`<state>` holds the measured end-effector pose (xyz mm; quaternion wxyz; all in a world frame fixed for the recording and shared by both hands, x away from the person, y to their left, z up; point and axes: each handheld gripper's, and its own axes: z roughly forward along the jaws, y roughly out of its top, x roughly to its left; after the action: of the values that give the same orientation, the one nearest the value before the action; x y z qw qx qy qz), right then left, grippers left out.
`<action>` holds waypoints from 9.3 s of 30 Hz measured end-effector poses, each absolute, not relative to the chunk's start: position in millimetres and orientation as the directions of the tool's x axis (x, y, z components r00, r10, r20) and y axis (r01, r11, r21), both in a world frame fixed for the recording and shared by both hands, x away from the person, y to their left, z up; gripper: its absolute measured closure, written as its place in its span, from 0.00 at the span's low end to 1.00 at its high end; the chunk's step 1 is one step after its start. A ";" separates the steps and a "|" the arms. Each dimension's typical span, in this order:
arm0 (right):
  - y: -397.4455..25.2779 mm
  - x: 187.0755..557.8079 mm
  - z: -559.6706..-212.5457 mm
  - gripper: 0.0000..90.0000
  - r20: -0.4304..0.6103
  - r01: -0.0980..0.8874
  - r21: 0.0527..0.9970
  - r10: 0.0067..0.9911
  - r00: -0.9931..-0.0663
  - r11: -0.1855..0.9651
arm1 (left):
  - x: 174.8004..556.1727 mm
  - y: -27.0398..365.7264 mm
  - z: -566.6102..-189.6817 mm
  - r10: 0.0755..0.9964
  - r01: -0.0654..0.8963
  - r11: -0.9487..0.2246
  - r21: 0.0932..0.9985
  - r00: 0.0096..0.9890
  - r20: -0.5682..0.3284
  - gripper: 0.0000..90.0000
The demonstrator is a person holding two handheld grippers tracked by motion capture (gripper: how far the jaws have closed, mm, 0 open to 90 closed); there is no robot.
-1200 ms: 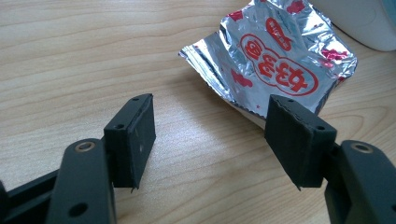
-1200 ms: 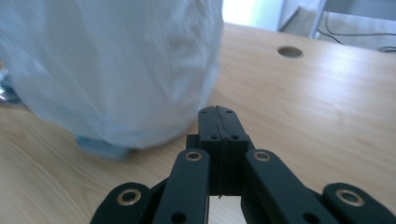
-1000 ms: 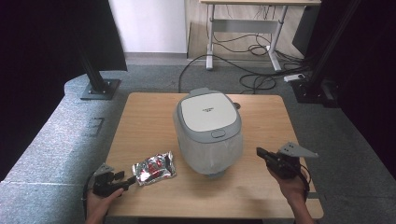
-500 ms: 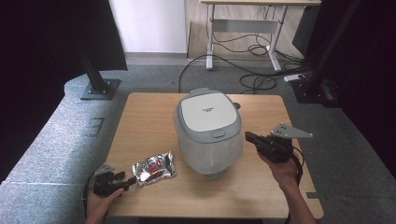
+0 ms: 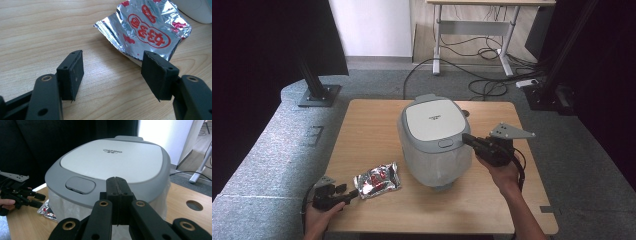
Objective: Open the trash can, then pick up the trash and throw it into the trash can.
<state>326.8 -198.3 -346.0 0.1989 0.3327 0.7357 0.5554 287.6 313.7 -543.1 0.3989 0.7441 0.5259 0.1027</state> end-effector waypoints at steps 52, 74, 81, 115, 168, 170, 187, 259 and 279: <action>-170.7 326.0 -344.8 1.00 0.064 0.250 0.945 0.633 -0.771 0.209 | 287.5 313.8 -543.4 0.858 0.704 -0.121 0.699 0.428 -0.283 0.38; -239.9 303.8 -388.8 0.90 0.013 0.241 0.949 0.737 -0.676 0.205 | 292.7 315.1 -544.2 0.855 0.704 -0.108 0.702 0.426 -0.296 0.38; -256.5 301.7 -421.0 0.84 0.034 0.297 0.933 0.773 -0.633 0.202 | 297.6 315.9 -544.6 0.849 0.703 -0.110 0.703 0.433 -0.301 0.38; -278.5 304.6 -539.1 0.63 0.075 0.514 0.816 0.832 -0.550 0.266 | 292.2 318.2 -543.7 0.856 0.708 -0.106 0.698 0.422 -0.298 0.38; -282.5 304.0 -538.8 0.61 0.059 0.515 0.818 0.854 -0.516 0.255 | 309.6 276.4 -544.3 0.859 0.702 -0.121 0.702 0.429 -0.280 0.52; -282.2 303.9 -538.6 0.61 0.059 0.516 0.818 0.855 -0.515 0.255 | 308.8 272.0 -545.0 0.863 0.687 -0.148 0.711 0.442 -0.247 0.59; -283.8 303.5 -538.2 0.61 0.057 0.515 0.820 0.861 -0.505 0.248 | 306.7 255.2 -544.3 0.876 0.658 -0.243 0.713 0.464 -0.130 1.00; -295.4 306.2 -541.0 0.61 0.071 0.531 0.817 0.875 -0.479 0.224 | 281.0 329.1 -393.5 0.745 0.422 0.101 0.901 0.568 -0.350 1.00; -295.7 307.9 -543.8 0.61 0.077 0.542 0.811 0.877 -0.474 0.221 | 286.2 325.0 -356.1 0.739 0.371 0.087 0.924 0.598 -0.310 1.00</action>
<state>307.9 -295.7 -543.8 0.2045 0.4704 0.7543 0.4098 286.2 325.0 -356.1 0.6047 0.6582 0.4218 0.1522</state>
